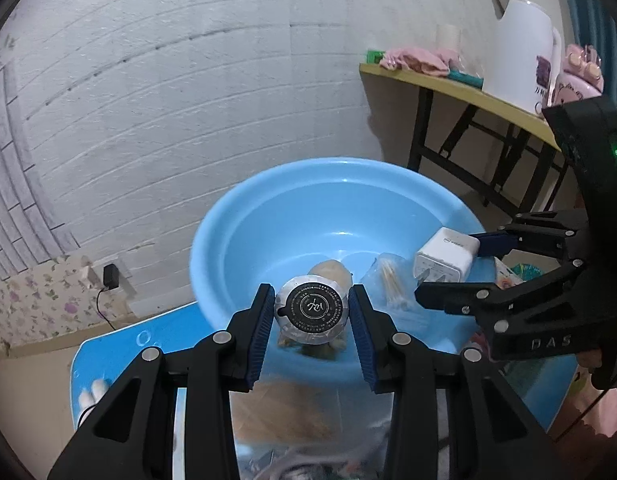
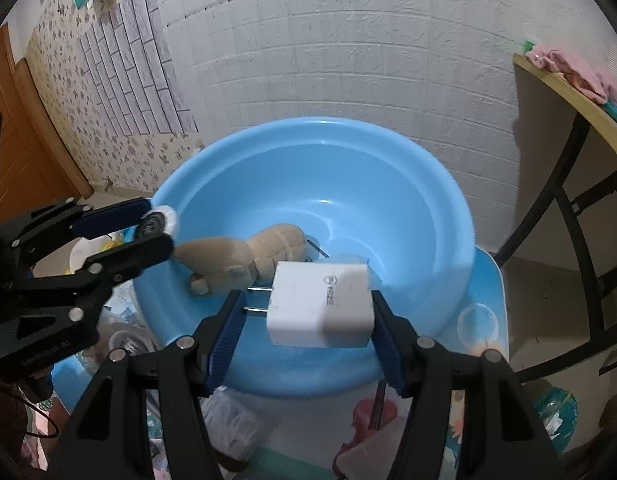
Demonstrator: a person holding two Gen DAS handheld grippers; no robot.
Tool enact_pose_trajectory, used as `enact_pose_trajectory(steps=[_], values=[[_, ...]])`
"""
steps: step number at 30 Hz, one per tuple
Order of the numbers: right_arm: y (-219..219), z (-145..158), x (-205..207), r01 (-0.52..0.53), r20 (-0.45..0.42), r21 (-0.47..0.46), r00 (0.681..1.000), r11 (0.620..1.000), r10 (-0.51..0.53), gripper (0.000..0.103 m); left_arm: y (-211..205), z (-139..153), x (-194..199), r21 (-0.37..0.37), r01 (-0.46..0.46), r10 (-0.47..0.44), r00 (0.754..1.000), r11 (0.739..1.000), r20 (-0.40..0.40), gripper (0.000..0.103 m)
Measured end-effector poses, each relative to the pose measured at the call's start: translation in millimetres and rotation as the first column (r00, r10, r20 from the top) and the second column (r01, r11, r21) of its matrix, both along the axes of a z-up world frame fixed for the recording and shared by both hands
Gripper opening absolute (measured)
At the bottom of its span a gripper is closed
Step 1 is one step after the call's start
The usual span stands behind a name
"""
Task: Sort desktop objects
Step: 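Open both grippers to drop the tin and charger into the basin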
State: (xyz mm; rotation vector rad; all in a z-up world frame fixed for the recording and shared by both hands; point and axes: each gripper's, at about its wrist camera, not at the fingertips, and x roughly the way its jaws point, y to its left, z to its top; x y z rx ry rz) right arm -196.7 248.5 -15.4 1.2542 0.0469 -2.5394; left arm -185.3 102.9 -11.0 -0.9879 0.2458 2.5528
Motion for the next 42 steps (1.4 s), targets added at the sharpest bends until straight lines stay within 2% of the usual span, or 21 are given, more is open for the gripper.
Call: enact_pose_trajectory(steps=[7, 11, 15, 20, 26, 31, 35, 39, 42], values=[[-5.1, -6.6, -20.6, -0.011, 0.020, 0.048, 1.000, 0.999, 0.010, 0.060, 2.2, -21.1, -23.4, -0.020, -0.014, 0.015, 0.998, 1.000, 0.054, 0.037], [-8.1, -11.9, -30.9, -0.032, 0.047, 0.058, 0.998, 0.998, 0.029, 0.060, 3.0, -22.8, -25.0, -0.035, -0.009, 0.010, 0.999, 0.999, 0.041, 0.038], [-13.3, -17.5, -32.3, -0.054, 0.045, 0.098, 0.998, 0.994, 0.050, 0.061, -1.8, -22.0, -26.8, -0.006, -0.007, 0.008, 0.999, 1.000, 0.053, 0.047], [-6.6, -12.6, -31.1, -0.062, 0.047, 0.034, 0.997, 0.998, 0.060, 0.061, -3.6, -19.9, -22.6, -0.003, -0.010, 0.010, 0.999, 1.000, 0.046, 0.049], [-3.8, -4.1, -23.7, -0.046, 0.020, 0.017, 0.999, 0.999, 0.045, 0.061, -12.1, -10.0, -8.2, 0.007, -0.028, 0.028, 0.999, 1.000, 0.029, 0.050], [-1.3, 7.3, -5.1, -0.018, -0.040, 0.031, 0.999, 0.999, 0.019, 0.061, -26.9, 3.5, 10.9, 0.019, -0.057, 0.057, 0.998, 0.998, 0.000, 0.063], [7.3, 19.7, 17.0, -0.012, -0.093, -0.035, 0.996, 0.999, 0.009, 0.061, -38.7, 11.6, 31.2, 0.033, -0.095, 0.095, 0.995, 0.995, -0.021, 0.079], [16.3, 18.4, 30.1, 0.010, -0.061, -0.094, 0.998, 0.996, -0.016, 0.061, -47.8, 15.9, 53.0, 0.043, -0.128, 0.130, 0.991, 0.991, -0.033, 0.086], [23.0, 14.7, 46.0, 0.025, -0.047, -0.132, 0.998, 0.991, -0.032, 0.061, -53.0, 16.1, 71.5, 0.052, -0.142, 0.144, 0.989, 0.989, -0.035, 0.086]])
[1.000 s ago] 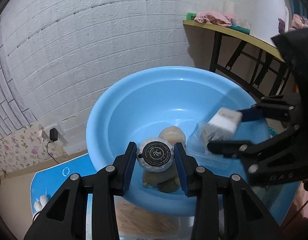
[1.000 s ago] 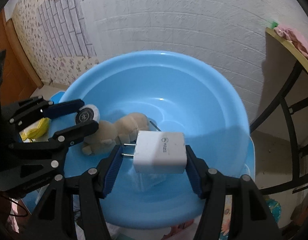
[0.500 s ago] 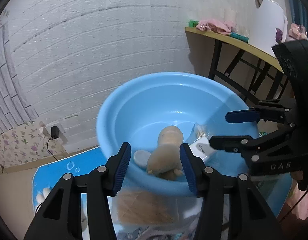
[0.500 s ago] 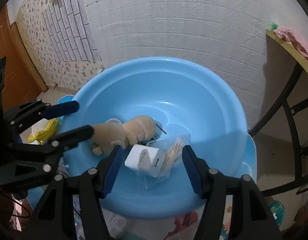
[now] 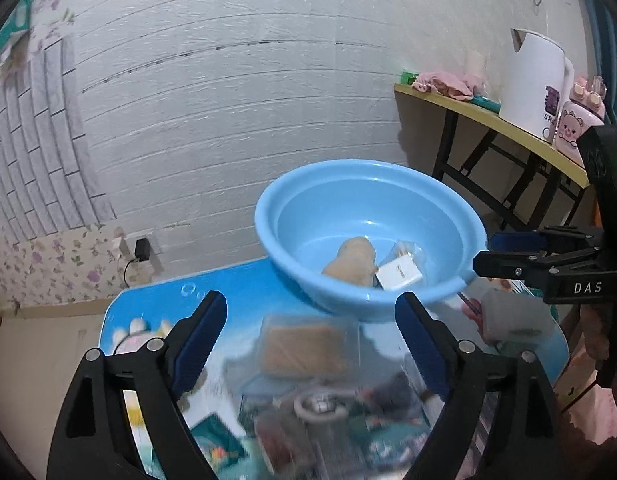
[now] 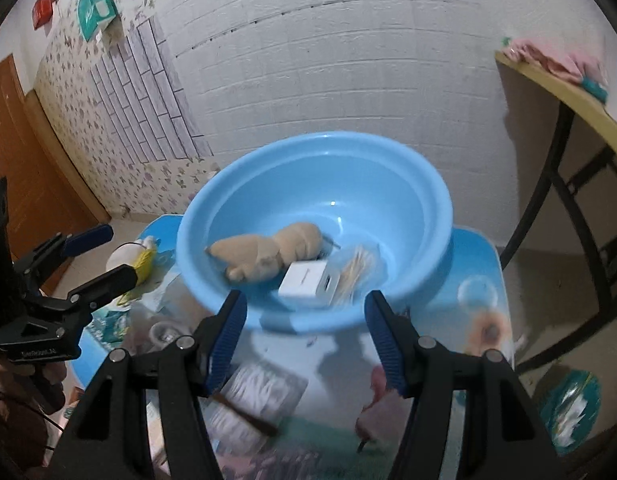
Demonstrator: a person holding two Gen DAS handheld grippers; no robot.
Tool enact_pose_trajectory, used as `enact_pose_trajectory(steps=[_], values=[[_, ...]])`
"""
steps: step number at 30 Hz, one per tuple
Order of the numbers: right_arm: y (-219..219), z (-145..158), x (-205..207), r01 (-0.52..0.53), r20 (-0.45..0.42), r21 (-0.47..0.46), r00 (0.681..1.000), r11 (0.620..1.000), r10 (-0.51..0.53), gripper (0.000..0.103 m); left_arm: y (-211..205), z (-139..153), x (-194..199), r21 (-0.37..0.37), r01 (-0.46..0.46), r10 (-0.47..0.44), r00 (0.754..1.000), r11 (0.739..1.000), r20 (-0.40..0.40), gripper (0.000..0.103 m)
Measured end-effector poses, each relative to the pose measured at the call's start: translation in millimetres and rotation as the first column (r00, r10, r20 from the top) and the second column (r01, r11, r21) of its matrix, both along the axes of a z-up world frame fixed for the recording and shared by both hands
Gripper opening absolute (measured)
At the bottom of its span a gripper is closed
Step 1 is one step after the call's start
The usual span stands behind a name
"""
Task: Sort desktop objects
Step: 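Open both grippers to drop the tin and charger into the basin, then grasp the Face tissue pack with the left gripper while the right grasps the clear plastic box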
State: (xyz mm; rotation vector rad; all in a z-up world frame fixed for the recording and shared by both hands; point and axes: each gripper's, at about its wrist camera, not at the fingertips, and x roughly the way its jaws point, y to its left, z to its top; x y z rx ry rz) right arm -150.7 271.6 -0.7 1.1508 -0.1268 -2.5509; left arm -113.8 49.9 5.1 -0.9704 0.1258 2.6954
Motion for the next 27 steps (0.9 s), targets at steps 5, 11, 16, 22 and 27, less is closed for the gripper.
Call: enact_pose_trajectory(steps=[5, 11, 16, 22, 27], values=[[-4.1, -0.5, 32.8, 0.015, -0.050, 0.069, 0.999, 0.998, -0.012, 0.061, -4.5, -8.9, 31.0, 0.001, -0.011, 0.011, 1.000, 1.000, 0.005, 0.087], [-2.5, -14.8, 59.5, -0.012, -0.057, 0.091, 0.998, 0.996, 0.017, 0.061, -1.6, -32.0, 62.8, -0.013, -0.012, 0.013, 0.999, 1.000, 0.045, 0.087], [10.3, -32.4, 72.1, 0.013, -0.032, 0.107, 0.999, 0.994, -0.009, 0.061, 2.3, -54.7, 84.7, -0.003, -0.007, 0.007, 0.996, 1.000, 0.094, 0.087], [31.9, -46.3, 84.2, 0.059, -0.023, 0.134, 0.998, 0.989, -0.056, 0.061, 9.9, -75.6, 103.6, -0.018, 0.027, -0.024, 0.989, 0.999, 0.145, 0.087], [53.2, -54.8, 88.6, 0.103, -0.015, 0.164, 0.995, 0.981, -0.102, 0.061, 10.9, -82.9, 112.2, -0.025, 0.046, -0.041, 0.984, 0.999, 0.176, 0.087]])
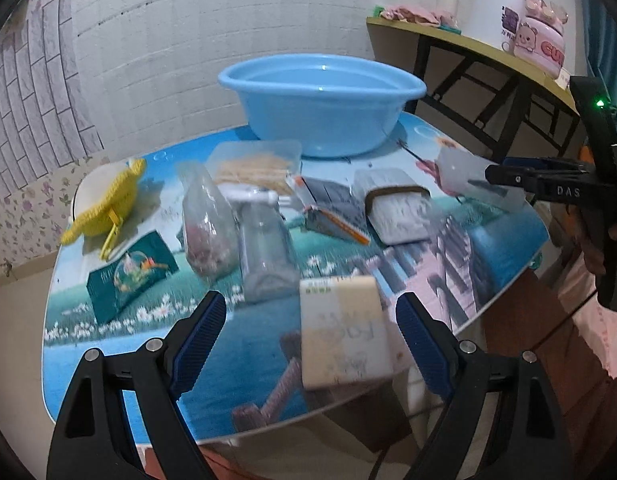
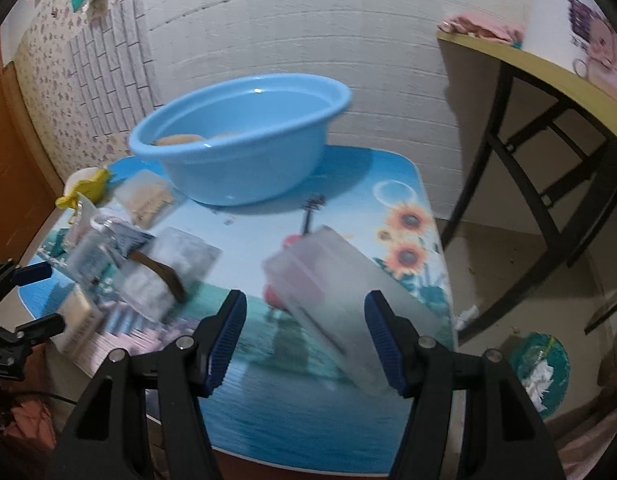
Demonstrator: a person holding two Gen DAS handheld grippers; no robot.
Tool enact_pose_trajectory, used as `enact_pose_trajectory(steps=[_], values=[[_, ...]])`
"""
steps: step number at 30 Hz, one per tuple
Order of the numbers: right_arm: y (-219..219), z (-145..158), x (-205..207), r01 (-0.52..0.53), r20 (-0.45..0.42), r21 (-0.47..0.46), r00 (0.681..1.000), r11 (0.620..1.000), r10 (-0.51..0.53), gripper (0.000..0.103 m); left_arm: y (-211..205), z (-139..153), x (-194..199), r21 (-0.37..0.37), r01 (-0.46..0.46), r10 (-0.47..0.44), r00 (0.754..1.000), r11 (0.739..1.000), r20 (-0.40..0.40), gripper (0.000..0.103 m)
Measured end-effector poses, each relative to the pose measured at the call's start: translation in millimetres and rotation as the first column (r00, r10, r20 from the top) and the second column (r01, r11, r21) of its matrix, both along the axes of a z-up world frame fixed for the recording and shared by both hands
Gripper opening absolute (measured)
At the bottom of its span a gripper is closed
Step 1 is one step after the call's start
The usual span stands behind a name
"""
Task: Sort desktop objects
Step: 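Grasp the Face tissue pack with the left gripper while the right grasps the clear plastic box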
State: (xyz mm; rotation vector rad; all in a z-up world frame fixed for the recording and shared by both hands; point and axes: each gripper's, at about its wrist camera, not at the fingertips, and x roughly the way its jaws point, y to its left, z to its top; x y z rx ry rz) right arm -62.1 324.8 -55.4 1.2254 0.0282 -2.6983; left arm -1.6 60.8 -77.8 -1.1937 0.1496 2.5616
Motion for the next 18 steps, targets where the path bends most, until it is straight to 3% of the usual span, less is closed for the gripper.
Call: enact_pose_trajectory(steps=[2, 4, 16, 18], values=[[7.3, -2.8, 0.4, 0.018, 0.000, 0.008, 1.000, 1.000, -0.018, 0.068, 0.0, -2.5, 1.3, -0.001, 0.002, -0.002, 1.000, 1.000, 0.008, 0.087], [13.3, -5.5, -0.5, 0.026, 0.002, 0.012, 1.000, 1.000, -0.026, 0.083, 0.6, -6.1, 1.9, -0.001, 0.004, -0.004, 1.000, 1.000, 0.020, 0.087], [23.8, -20.3, -18.5, -0.017, 0.001, 0.058, 1.000, 0.998, 0.017, 0.090, 7.8, -17.5, 2.2, -0.015, 0.038, -0.037, 0.998, 0.999, 0.043, 0.087], [23.9, -21.4, -21.2, -0.033, 0.004, 0.054, 0.999, 0.998, 0.033, 0.090, 7.3, -18.5, 2.4, -0.011, 0.039, -0.038, 0.998, 0.999, 0.047, 0.082]])
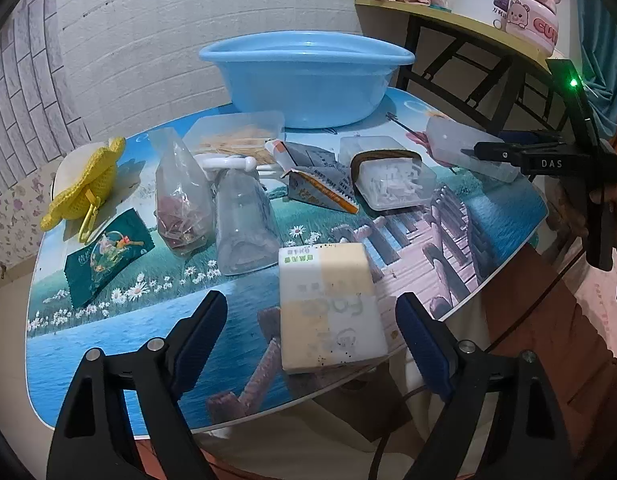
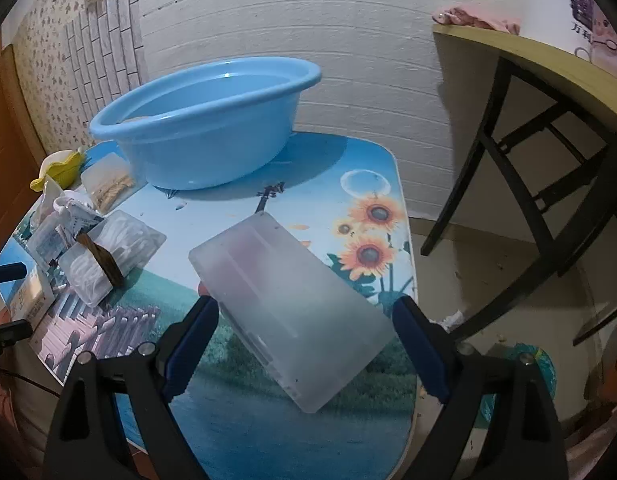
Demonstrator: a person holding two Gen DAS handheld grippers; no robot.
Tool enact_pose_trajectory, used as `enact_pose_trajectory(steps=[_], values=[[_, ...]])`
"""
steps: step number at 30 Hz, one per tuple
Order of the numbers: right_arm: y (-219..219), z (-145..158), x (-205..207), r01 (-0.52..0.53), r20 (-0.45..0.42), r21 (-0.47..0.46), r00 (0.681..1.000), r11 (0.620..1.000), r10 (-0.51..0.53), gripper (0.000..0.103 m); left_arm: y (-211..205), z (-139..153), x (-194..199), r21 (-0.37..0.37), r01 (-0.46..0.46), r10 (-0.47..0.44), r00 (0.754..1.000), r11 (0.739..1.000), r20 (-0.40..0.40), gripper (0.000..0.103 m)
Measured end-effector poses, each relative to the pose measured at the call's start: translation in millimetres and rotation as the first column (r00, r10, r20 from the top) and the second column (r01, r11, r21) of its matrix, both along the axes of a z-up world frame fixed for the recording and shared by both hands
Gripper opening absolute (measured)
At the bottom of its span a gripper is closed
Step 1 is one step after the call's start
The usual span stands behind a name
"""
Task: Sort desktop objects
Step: 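Grasp the Face tissue pack with the left gripper while the right grasps the clear plastic box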
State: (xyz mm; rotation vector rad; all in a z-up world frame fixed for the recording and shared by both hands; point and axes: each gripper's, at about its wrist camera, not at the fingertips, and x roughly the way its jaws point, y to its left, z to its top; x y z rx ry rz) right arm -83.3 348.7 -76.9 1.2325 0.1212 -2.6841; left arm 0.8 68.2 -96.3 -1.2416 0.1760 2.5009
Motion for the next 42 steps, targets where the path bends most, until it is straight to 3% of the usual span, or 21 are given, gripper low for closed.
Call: enact_pose_trajectory(steps=[3, 7, 15, 23, 25, 27, 42], values=[[-2.6, -2.8, -1.3, -0.032, 0.022, 0.010, 0.999, 0.999, 0.032, 0.090, 0.2, -1.5, 0.0, 0.002, 0.002, -0.002, 1.000, 1.000, 0.004, 0.064], [-9.2, -3.6, 5.9, -0.084, 0.048, -0.015, 0.995, 0.996, 0.084, 0.090, 3.4, -1.2, 3.5, 0.025, 0.044, -0.044, 0.999, 0.999, 0.003, 0.048], [-30.9, -5.7, 22.6, -0.130, 0.077, 0.002, 0.989, 0.992, 0.129, 0.090, -5.9, -0.1, 7.7, 0.020, 0.037, -0.037, 0.999, 0.999, -0.004, 0.048], [-31.2, -8.9, 11.9, -0.060, 0.070, -0.010, 0.996, 0.998, 0.061, 0.089, -28.8, 0.4, 15.9, 0.001, -0.025, 0.025, 1.000, 1.000, -0.008, 0.048], [-29.6, -10.2, 9.3, -0.041, 0.072, -0.019, 0.997, 0.999, 0.042, 0.071, -36.8, 0.2, 17.0, 0.000, -0.049, 0.049, 0.999, 0.999, -0.008, 0.048], [-27.3, -10.6, 8.8, -0.033, 0.080, -0.043, 0.996, 0.999, 0.036, 0.063, -43.0, -0.2, 16.7, -0.002, -0.068, 0.068, 0.998, 0.998, -0.008, 0.048], [-40.0, -7.7, 39.4, -0.071, 0.070, -0.004, 0.995, 0.997, 0.071, 0.063, -48.6, -3.8, 6.0, -0.004, -0.100, 0.100, 0.994, 0.995, -0.036, 0.048]])
